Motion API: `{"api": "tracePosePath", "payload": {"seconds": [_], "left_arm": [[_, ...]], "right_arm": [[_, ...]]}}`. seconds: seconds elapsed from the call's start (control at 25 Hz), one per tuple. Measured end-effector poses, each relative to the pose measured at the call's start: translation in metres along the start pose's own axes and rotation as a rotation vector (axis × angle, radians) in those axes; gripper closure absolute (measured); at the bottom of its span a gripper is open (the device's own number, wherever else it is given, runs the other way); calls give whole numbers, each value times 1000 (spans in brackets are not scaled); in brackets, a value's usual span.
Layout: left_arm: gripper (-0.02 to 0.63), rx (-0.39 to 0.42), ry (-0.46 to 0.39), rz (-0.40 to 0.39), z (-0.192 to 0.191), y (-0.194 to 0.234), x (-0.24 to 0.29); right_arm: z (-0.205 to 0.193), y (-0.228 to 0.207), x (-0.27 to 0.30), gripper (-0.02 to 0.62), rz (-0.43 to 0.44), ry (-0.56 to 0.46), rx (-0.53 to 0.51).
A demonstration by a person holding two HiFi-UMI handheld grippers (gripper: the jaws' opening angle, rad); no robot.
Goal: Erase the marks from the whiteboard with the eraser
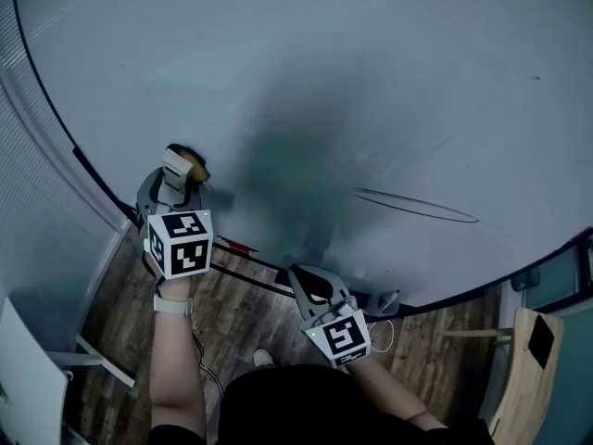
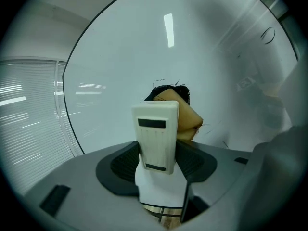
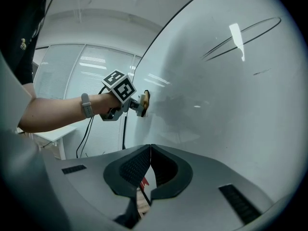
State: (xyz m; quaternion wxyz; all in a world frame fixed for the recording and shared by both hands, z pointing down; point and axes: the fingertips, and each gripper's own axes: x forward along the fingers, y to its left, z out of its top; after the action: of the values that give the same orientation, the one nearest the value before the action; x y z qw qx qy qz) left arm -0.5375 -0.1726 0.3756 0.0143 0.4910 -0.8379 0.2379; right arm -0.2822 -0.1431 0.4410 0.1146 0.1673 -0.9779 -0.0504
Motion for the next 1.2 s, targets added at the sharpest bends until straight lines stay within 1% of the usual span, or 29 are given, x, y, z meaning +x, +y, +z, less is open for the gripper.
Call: {"api": "tracePosePath", "payload": {"seconds": [0.16, 0.32, 0.48, 0.68, 0.84, 1.04, 1.2], "left_arm": [[356, -37, 24, -16, -4, -13, -3], [356, -24, 48, -19, -1, -32, -9], [356, 5, 53, -17, 11, -55, -19], [356, 60, 42, -2, 33, -85, -36], [356, 88, 26, 7, 52, -109, -51], [356, 159, 15, 29, 78, -140, -69], [356, 202, 16, 42, 97, -158, -82]], "right_arm": [[-2, -6, -13, 566, -11, 3, 2], [-7, -15, -32, 566, -24, 9, -1], [-11, -31, -53, 566, -47, 8, 14], [-12, -55, -84, 566, -73, -6, 9], [-15, -76, -112, 566, -98, -12, 16], [-19, -103, -148, 566, -133, -25, 35], [-20, -119, -173, 566, -144, -39, 37]]}}
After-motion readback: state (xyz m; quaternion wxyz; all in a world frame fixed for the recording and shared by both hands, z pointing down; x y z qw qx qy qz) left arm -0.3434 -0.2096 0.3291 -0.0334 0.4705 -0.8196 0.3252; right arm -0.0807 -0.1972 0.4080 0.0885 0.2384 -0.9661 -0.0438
